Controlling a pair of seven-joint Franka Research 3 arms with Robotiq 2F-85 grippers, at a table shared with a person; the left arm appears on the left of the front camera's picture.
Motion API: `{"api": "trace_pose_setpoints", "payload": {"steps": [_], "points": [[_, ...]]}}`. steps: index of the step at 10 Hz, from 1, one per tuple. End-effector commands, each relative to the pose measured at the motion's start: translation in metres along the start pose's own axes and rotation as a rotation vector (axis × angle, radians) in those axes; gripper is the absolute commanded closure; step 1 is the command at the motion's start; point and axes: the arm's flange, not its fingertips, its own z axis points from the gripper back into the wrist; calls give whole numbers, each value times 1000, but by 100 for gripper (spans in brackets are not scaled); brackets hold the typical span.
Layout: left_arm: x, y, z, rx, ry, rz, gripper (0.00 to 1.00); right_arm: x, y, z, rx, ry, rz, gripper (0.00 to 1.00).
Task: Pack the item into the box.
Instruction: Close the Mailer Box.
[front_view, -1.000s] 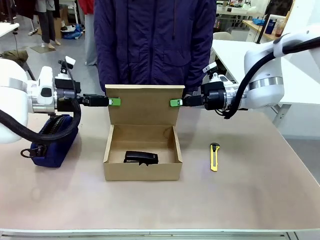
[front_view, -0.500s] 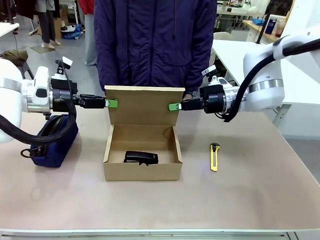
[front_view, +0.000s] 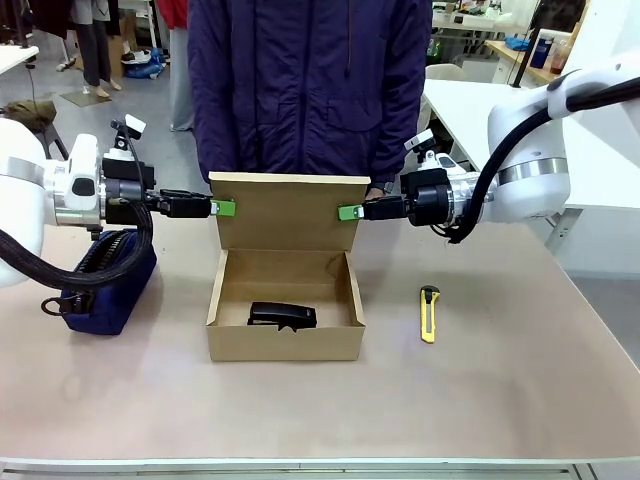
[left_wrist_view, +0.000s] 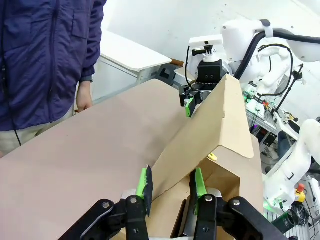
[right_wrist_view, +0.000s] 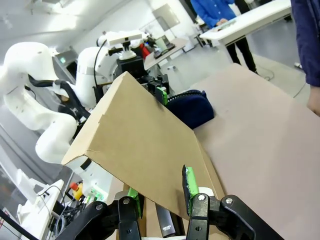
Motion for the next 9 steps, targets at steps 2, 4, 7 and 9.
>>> {"api": "trace_pose_setpoints", "payload": {"steps": [2,4,7,9], "points": [[0,0,0,0,0,0,57,2,3,-1,-24,19,77,57],[3,-9,16,7,-66,-117,57,-4,16,0,-56,-26,255,57],[-8,-19,25,-35,-103,-214,57,-27,32,0,-71,-77,415,57],[-18,-27,25,-112,-92,-243,57,-44,42,-5,-75,-127,504,57]]}}
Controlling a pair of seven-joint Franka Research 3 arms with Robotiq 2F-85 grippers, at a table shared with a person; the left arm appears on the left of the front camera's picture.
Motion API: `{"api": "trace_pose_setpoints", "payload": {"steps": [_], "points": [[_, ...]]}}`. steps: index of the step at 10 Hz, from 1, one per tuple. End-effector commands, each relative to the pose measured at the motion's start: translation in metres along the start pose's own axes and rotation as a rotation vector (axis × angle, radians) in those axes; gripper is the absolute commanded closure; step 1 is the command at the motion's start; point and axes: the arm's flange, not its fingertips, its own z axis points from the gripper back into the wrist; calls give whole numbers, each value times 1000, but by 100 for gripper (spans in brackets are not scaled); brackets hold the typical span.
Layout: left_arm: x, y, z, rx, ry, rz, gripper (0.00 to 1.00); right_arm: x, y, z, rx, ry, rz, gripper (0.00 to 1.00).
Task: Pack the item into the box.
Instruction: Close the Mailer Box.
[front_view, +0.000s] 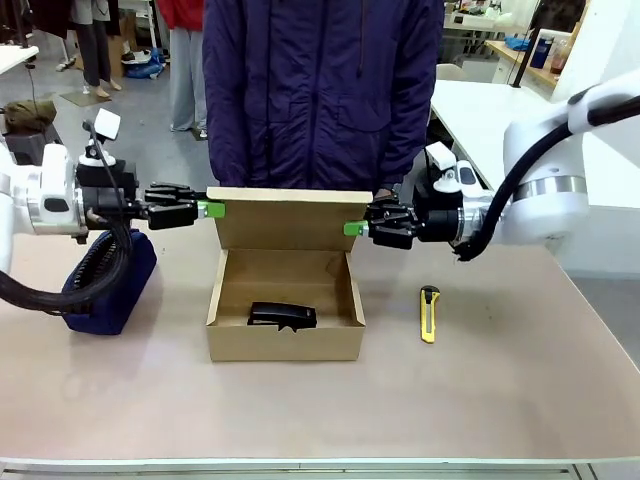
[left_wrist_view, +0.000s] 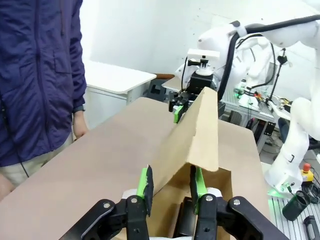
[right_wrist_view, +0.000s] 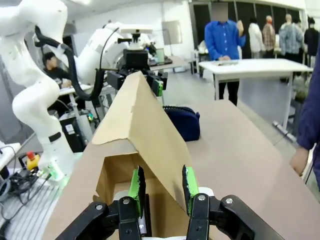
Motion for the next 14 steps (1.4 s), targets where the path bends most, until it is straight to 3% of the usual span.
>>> {"api": "trace_pose_setpoints", "payload": {"steps": [1,5,6,8,12,14], "points": [[-16,-8,5,-66,-3,-42,57,-9,22,-8,-29,-72,102,57],[-29,-11,0,-100,33,-65,57,-12,36,-8,18,-54,147,57],[-31,-13,0,-117,56,-53,0,-15,37,-5,30,-33,130,12],[-33,-14,1,-132,70,-66,0,-18,39,1,50,-21,139,0],[-33,-17,22,-157,131,-75,0,-23,41,25,51,46,120,0],[-31,-14,50,-102,153,-71,0,-26,43,48,8,66,93,0]]}}
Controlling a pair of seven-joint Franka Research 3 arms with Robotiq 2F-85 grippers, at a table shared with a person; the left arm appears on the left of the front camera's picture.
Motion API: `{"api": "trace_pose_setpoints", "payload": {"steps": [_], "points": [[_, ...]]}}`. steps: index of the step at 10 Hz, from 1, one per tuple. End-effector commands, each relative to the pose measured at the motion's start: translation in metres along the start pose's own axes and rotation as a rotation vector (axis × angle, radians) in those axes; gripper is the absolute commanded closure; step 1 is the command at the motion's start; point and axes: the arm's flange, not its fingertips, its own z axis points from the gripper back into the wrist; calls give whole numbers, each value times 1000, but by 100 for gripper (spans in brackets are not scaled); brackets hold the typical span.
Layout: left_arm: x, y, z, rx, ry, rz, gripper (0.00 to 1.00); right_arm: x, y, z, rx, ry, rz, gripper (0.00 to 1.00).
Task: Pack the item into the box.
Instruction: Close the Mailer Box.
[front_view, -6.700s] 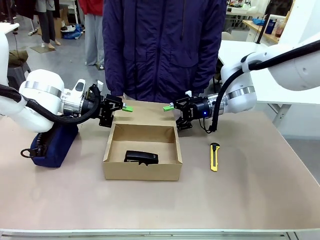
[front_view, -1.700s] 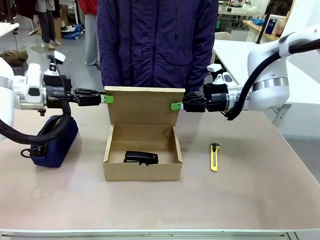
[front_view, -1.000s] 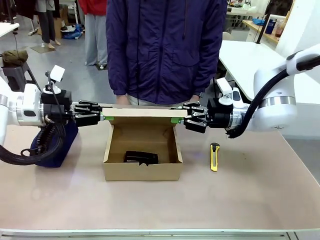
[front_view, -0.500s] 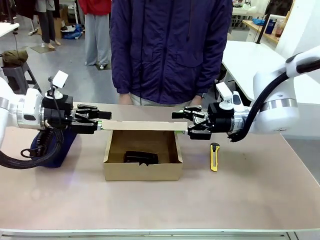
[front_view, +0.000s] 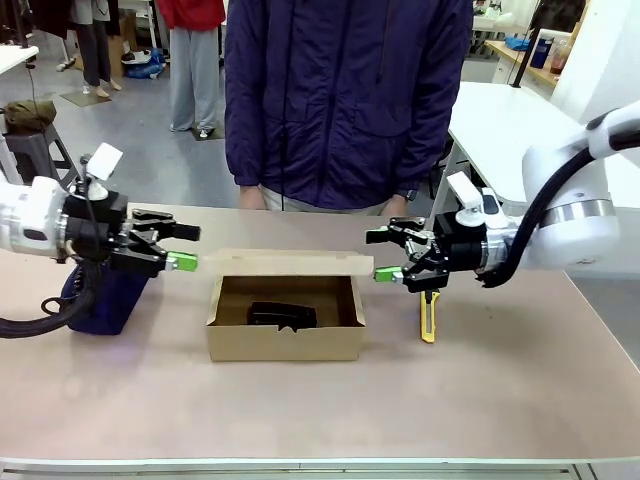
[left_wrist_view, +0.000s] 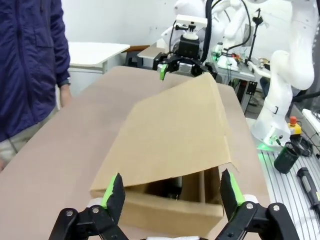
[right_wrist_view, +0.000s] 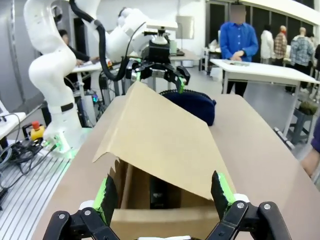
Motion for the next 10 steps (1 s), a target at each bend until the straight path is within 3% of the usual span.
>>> {"api": "trace_pose_setpoints", "payload": {"steps": [1,3,5,8,10], "points": [[3,-15,36,56,-26,3,0,4,10,24,-42,19,-28,0],[17,-11,58,160,-121,-27,0,17,9,41,-129,-85,-51,0],[26,-8,38,168,-230,-79,0,30,6,25,-184,-122,-94,0],[23,-3,-11,80,-233,-88,0,43,6,-9,-181,-121,-186,0],[17,-9,-40,5,-166,-116,0,35,-1,-40,-114,-69,-222,0]]}}
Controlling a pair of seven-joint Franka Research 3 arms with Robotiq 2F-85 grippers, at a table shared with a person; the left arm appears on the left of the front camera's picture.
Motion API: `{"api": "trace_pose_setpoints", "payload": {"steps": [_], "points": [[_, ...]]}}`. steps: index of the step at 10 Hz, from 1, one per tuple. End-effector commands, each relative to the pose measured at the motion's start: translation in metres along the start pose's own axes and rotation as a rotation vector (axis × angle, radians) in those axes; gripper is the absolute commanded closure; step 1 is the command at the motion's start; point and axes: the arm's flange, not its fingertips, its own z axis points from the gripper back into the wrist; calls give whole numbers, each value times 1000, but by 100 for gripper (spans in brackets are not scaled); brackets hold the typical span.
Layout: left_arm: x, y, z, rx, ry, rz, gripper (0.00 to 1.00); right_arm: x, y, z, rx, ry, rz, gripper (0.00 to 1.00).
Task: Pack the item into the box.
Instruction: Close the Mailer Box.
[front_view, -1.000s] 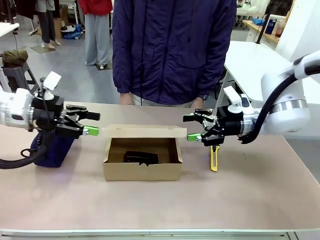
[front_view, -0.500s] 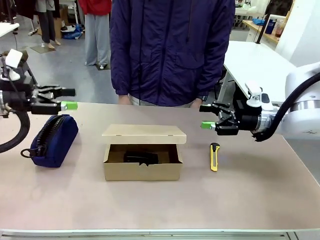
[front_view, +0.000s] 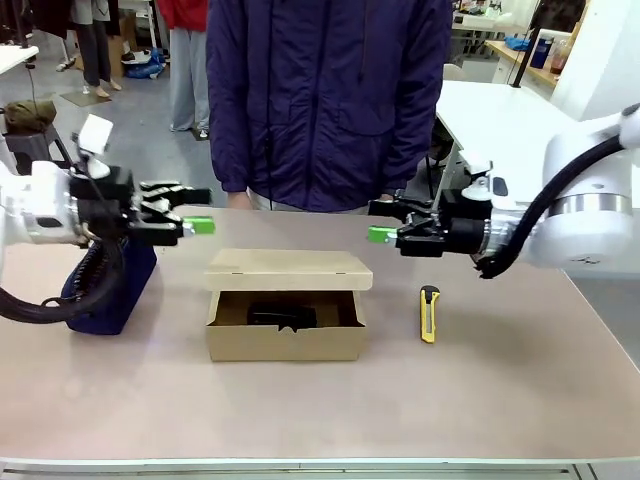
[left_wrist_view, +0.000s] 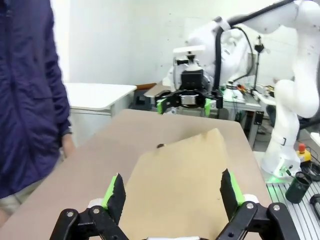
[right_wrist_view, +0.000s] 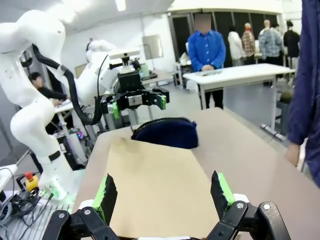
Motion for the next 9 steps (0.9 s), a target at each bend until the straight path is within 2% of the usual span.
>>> {"api": "trace_pose_setpoints", "payload": {"steps": [1,4,6,9], "points": [[-14,-13,-17,-62,54,-53,0,-6,-10,-27,34,70,-48,0],[-31,-24,-34,-79,174,-101,0,-27,-7,-42,84,184,-65,0],[-41,-29,-35,-98,241,-80,0,-41,-7,-47,104,241,-70,0],[-51,-31,-39,-114,282,-56,0,-49,-6,-50,89,293,-52,0]]}}
